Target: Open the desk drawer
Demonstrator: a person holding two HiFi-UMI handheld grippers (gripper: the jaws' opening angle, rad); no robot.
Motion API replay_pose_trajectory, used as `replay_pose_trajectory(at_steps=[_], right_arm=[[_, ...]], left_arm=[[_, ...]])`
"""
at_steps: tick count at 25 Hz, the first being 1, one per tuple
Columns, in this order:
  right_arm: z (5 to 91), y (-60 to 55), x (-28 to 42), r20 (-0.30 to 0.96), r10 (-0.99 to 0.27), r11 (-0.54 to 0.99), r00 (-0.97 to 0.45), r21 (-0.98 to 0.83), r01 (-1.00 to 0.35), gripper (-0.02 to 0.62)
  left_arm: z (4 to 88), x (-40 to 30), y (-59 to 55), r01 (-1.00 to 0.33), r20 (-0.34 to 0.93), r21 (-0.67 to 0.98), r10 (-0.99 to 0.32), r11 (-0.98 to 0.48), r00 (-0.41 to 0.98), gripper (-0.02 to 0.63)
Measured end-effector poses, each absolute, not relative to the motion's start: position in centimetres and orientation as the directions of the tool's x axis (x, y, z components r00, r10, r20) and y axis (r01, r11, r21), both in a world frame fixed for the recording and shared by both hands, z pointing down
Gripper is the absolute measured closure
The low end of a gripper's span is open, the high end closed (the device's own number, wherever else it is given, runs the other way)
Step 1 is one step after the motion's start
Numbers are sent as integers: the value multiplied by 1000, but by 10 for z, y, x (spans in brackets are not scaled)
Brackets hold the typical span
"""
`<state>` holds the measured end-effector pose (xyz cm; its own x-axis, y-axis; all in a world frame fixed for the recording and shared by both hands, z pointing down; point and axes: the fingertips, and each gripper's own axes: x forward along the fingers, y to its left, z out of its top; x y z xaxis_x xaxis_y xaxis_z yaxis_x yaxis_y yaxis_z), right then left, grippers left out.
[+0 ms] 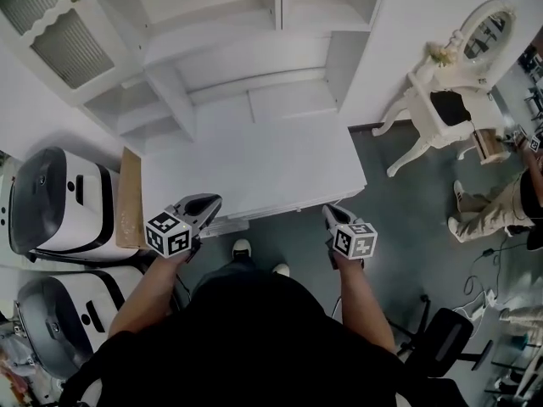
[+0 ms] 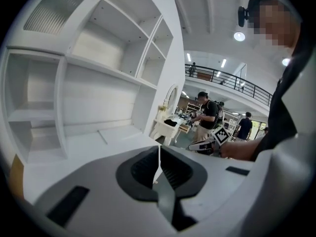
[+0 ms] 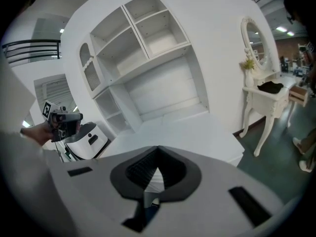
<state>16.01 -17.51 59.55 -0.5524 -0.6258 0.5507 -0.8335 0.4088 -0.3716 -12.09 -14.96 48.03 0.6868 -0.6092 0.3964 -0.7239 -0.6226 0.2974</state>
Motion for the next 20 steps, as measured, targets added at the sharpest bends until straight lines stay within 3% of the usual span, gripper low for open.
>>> replay_pose_trajectory(at_steps=[20], right_arm=[[725,-179,141,745,-505,273,-436,-342,-899,590]], left_arm=[[513,-155,-214,-667,400,367,-537,-648,742,588]])
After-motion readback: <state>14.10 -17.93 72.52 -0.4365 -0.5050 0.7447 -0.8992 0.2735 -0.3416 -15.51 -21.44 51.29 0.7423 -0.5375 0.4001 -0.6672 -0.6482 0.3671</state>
